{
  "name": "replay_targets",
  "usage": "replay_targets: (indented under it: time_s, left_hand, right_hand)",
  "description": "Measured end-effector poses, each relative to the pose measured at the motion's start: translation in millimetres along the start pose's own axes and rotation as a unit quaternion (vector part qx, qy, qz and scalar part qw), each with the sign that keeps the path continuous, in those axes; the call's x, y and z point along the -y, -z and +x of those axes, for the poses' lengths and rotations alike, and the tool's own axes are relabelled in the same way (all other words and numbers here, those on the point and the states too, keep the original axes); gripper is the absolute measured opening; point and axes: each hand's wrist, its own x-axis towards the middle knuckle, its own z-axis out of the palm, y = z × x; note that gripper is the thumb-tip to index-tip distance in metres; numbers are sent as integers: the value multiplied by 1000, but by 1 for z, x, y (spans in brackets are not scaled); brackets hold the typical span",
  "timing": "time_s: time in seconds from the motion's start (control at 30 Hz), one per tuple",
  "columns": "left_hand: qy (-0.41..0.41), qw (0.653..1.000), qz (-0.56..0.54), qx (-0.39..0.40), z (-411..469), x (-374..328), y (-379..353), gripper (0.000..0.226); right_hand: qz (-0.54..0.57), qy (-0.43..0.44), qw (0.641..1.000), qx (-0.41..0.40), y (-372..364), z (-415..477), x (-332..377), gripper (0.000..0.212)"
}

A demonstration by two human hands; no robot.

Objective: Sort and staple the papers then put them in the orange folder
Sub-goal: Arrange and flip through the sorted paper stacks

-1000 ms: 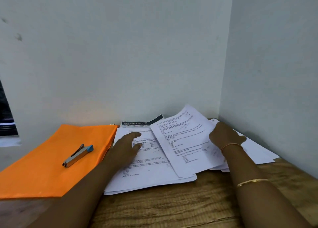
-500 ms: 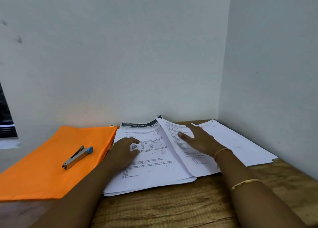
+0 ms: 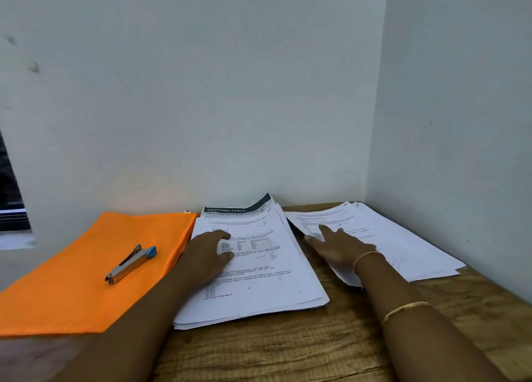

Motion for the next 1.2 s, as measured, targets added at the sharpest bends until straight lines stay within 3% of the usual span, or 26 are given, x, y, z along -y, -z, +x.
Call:
replay_targets:
  time_s: [0.27,0.43,0.63,0.8,1.0,1.1,1.2]
  left_hand:
    - [68,996,13,-57,2,7,1,48]
    - [121,987,-32,-98,4,11,5,64]
    - [139,981,-52,-127,5,15,8,60]
    - [133,974,-79,-165,5,12,11,65]
    - [129,971,-78,-186,2,10,13,39]
    - [116,970,-86,-197,3,12,11,16]
    - [104,968,-88,-208,5,11,9,16]
  right_hand:
    - [-43,-33,998,27,1,3,-10,79]
    - [-22,-33,999,17,3,1,-10,82]
    - [53,81,993,-73,8,-6,11,67]
    - [38,162,982,-93,7,-19,37,38]
    - [23,170,982,-73,-6,-12,41,59]
    - [38,172,982,-74,-6,-10,39,59]
    - [48,171,982,-67,-4,-11,39,56]
